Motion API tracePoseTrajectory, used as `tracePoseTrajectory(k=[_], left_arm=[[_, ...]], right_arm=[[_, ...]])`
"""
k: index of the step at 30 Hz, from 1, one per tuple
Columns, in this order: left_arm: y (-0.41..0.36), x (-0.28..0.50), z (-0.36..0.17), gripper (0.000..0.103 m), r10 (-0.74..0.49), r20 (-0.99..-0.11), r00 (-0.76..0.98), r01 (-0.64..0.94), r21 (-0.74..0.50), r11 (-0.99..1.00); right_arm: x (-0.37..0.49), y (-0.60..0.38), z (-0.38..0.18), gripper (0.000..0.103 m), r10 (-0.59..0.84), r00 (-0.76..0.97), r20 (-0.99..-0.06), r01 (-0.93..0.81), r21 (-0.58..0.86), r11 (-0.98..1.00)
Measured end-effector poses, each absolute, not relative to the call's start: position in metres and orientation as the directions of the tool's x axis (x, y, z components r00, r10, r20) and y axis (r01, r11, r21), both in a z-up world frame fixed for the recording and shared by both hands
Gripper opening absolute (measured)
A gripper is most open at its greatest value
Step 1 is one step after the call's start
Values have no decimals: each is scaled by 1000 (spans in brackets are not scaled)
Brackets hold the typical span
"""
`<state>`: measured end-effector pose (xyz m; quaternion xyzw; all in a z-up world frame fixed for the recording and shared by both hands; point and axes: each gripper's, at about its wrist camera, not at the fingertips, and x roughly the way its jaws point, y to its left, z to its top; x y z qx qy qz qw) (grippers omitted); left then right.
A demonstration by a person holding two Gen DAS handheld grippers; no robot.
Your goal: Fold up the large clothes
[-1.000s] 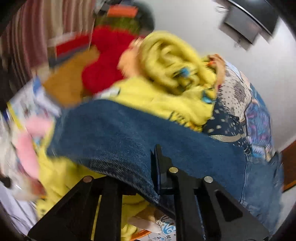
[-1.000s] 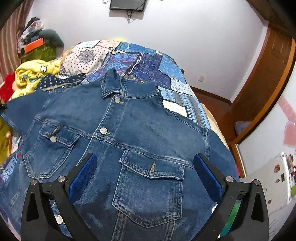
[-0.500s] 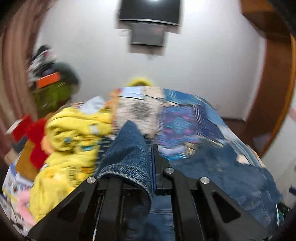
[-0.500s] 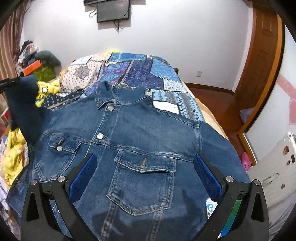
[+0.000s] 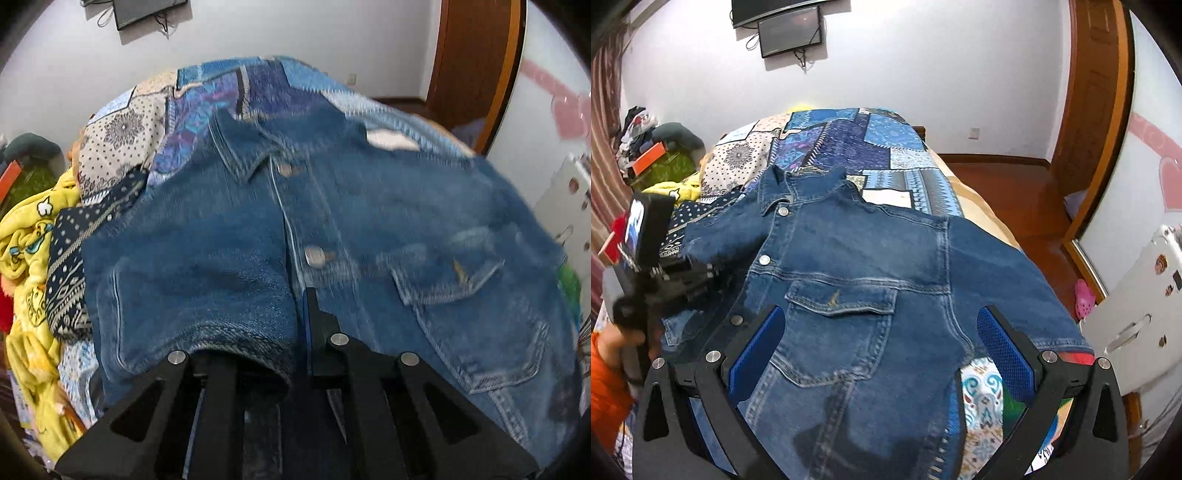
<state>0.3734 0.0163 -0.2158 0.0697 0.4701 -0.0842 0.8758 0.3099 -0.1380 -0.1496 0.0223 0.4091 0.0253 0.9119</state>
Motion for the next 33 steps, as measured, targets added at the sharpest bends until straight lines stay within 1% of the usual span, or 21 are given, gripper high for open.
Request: tracePoseTrajectory(k=[1,2,3,4,5,6,8,10,11,12,14,16,18,22,24,26,30,32,33], left_arm=[[18,370,-219,15,-89,-846,525,212,29,977],[21,367,-220,26,-110,-853,510,212,1,977],[25,364,-219,40,-137,-858,495,210,-35,977],[30,358,-218,49,-171,-859,483,205,-78,976],[33,354,-217,63,-186,-856,483,202,-98,975],[38,350,-213,68,-194,-850,490,196,-109,975],[48,341,-204,69,-200,-841,503,178,-126,976],[65,333,-195,71,-225,-826,516,145,-175,974],[73,331,-192,77,-239,-817,525,126,-204,971],[84,328,-188,87,-254,-804,538,96,-241,966],[109,325,-184,94,-258,-776,576,18,-304,953],[136,327,-189,94,-233,-773,590,-74,-339,938],[155,330,-199,94,-246,-783,572,-138,-387,912],[188,336,-229,94,-405,-732,548,-218,-593,776],[199,339,-245,94,-473,-689,550,-250,-675,694],[205,344,-258,94,-518,-653,552,-276,-730,626],[211,358,-275,94,-538,-621,570,-312,-769,557],[216,364,-278,94,-522,-628,576,-331,-764,554],[216,368,-277,89,-499,-642,583,-337,-749,570]], right_arm=[[309,-141,-150,103,64,662,-746,-22,65,998],[308,-144,-151,103,65,661,-747,-18,71,997],[308,-146,-151,103,66,661,-748,-15,75,997],[307,-148,-151,103,69,661,-747,-11,82,997],[307,-151,-151,103,74,661,-746,-5,94,996],[306,-153,-151,103,76,662,-746,-4,98,995],[307,-156,-151,103,83,662,-745,5,114,993],[307,-157,-152,103,85,662,-744,8,120,993],[308,-157,-153,103,86,662,-745,10,123,992],[309,-157,-153,103,86,661,-745,12,125,992],[309,-157,-155,103,86,659,-747,12,125,992],[310,-156,-157,103,88,654,-751,11,125,992],[311,-155,-159,103,88,648,-757,9,122,992],[313,-155,-163,103,77,640,-764,7,106,994],[316,-156,-165,103,71,636,-768,13,103,995],[318,-159,-167,103,69,630,-773,20,105,994],[321,-161,-172,103,59,619,-783,31,99,995],[323,-165,-174,103,50,615,-787,39,94,995],[323,-166,-175,103,46,613,-789,44,92,995]])
